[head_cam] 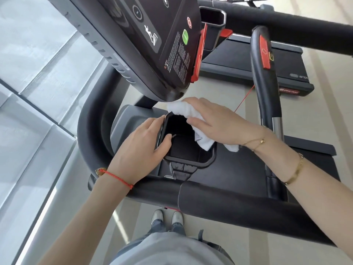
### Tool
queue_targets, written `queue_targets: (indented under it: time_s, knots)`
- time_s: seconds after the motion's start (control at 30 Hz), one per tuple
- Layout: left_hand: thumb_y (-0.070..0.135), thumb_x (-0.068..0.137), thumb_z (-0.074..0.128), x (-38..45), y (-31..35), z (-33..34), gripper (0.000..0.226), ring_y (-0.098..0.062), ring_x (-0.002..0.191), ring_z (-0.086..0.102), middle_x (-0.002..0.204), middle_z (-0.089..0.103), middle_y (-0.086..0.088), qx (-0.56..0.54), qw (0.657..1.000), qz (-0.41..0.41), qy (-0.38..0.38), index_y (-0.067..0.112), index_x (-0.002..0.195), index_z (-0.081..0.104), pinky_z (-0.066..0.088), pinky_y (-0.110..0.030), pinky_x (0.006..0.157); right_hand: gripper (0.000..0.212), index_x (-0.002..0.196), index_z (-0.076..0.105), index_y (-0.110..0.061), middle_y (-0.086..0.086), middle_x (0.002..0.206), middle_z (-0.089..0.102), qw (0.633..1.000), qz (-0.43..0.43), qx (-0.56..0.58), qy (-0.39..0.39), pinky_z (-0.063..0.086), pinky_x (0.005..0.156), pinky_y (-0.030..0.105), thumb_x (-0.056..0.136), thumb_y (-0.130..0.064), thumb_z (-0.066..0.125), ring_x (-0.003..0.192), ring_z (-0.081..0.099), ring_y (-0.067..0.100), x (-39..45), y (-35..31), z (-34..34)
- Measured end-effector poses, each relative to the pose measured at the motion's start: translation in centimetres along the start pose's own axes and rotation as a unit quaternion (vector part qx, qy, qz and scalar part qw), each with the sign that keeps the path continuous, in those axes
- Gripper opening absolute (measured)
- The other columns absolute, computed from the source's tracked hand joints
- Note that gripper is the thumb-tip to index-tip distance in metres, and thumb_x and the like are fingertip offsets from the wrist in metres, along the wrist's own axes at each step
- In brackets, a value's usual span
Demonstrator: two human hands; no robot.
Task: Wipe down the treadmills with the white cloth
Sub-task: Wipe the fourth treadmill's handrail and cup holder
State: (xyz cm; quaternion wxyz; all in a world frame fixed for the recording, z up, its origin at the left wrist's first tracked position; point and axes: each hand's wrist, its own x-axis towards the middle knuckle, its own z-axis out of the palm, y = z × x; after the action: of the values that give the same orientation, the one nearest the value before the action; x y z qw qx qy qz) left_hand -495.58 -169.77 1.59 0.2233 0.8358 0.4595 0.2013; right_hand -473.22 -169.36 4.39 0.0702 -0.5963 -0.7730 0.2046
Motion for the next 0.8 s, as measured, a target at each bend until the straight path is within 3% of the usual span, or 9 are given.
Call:
queue_targets:
  time_s: [0.1,0.2,0.27,0.37,0.43,0.5,0.57,0.7,0.8]
  knots:
    - [0.038,0.096,0.046,0.0,-0.1,0.0,0.05,-0.013,0.112,0.056,0.127,0.057,0.005,-0.005,1.0,0.002,-0.002,0.019,0.143,0.044,0.045,-0.027,0.094,0.036,0.13,0.037,-0.018,0.003,0.105,0.051,0.997,-0.025,-0.063,0.027,0.045,0.075,0.042,0.102,-0.039,0.039,0.088,0.052,0.024,1.5,-1.5,0.2]
    - [0.037,0.096,0.047,0.1,-0.2,0.0,0.05,-0.014,0.111,0.058,0.125,0.058,0.005,-0.01,1.0,0.002,-0.001,0.019,0.142,0.046,0.047,-0.03,0.093,0.043,0.142,0.031,-0.026,-0.001,0.118,0.051,0.999,-0.016,-0.039,0.028,0.039,0.08,0.035,0.102,-0.042,0.036,0.1,0.05,0.019,0.5,-0.5,0.4]
    - [0.037,0.095,0.049,0.1,-0.2,0.0,0.049,-0.014,0.11,0.058,0.124,0.058,0.005,-0.014,1.0,0.0,0.001,0.019,0.141,0.046,0.048,-0.031,0.092,0.048,0.147,0.026,-0.037,-0.008,0.138,0.045,0.996,0.001,0.09,-0.019,0.036,0.094,0.031,0.1,-0.042,0.036,0.119,0.046,0.013,-0.3,0.4,-0.2]
    - [0.037,0.095,0.05,0.1,-0.3,0.0,0.049,-0.012,0.108,0.059,0.122,0.059,0.006,-0.018,1.0,0.001,0.007,0.021,0.14,0.047,0.046,-0.025,0.09,0.066,0.144,0.021,-0.057,-0.024,0.148,0.034,0.948,0.02,0.286,-0.139,0.034,0.11,0.036,0.09,-0.026,0.045,0.137,0.037,0.008,-1.5,2.0,-2.3]
    - [0.038,0.095,0.049,0.1,-0.4,0.1,0.048,-0.011,0.109,0.058,0.122,0.058,0.007,-0.019,1.0,0.001,0.004,0.022,0.14,0.047,0.045,-0.024,0.091,0.074,0.147,0.014,-0.054,-0.021,0.15,0.035,0.956,0.002,0.245,-0.165,0.036,0.113,0.045,0.095,-0.02,0.055,0.137,0.039,0.01,-2.1,2.7,-3.1]
    - [0.038,0.095,0.049,0.2,-0.4,0.0,0.048,-0.011,0.109,0.058,0.122,0.058,0.006,-0.018,1.0,0.001,0.001,0.022,0.14,0.047,0.046,-0.026,0.091,0.073,0.146,0.017,-0.056,-0.022,0.142,0.045,0.972,0.004,0.189,-0.141,0.043,0.108,0.039,0.094,-0.027,0.06,0.127,0.047,0.001,-1.8,2.5,-3.2]
    - [0.037,0.095,0.049,0.1,-0.4,0.0,0.049,-0.012,0.109,0.058,0.123,0.058,0.006,-0.018,1.0,-0.001,-0.001,0.02,0.141,0.047,0.048,-0.028,0.091,0.066,0.141,0.027,-0.056,-0.018,0.128,0.058,0.981,0.009,0.163,-0.105,0.05,0.098,0.038,0.091,-0.03,0.06,0.114,0.056,0.005,-0.7,1.4,-2.8]
    - [0.036,0.095,0.049,0.0,-0.1,0.0,0.049,-0.014,0.106,0.059,0.121,0.059,0.003,-0.018,1.0,-0.002,0.002,0.018,0.14,0.047,0.048,-0.032,0.09,0.052,0.14,0.039,-0.031,-0.001,0.116,0.063,0.996,-0.021,0.075,-0.049,0.047,0.093,0.041,0.093,-0.029,0.06,0.106,0.056,0.019,1.3,-0.1,-1.5]
    - [0.036,0.095,0.049,-0.1,-0.1,0.0,0.048,-0.014,0.102,0.059,0.118,0.059,0.003,-0.015,1.0,-0.004,0.002,0.019,0.14,0.048,0.048,-0.032,0.088,0.05,0.139,0.042,-0.026,0.001,0.113,0.063,0.998,-0.036,0.057,0.006,0.045,0.086,0.036,0.094,-0.033,0.059,0.102,0.056,0.02,1.3,-0.2,-0.6]
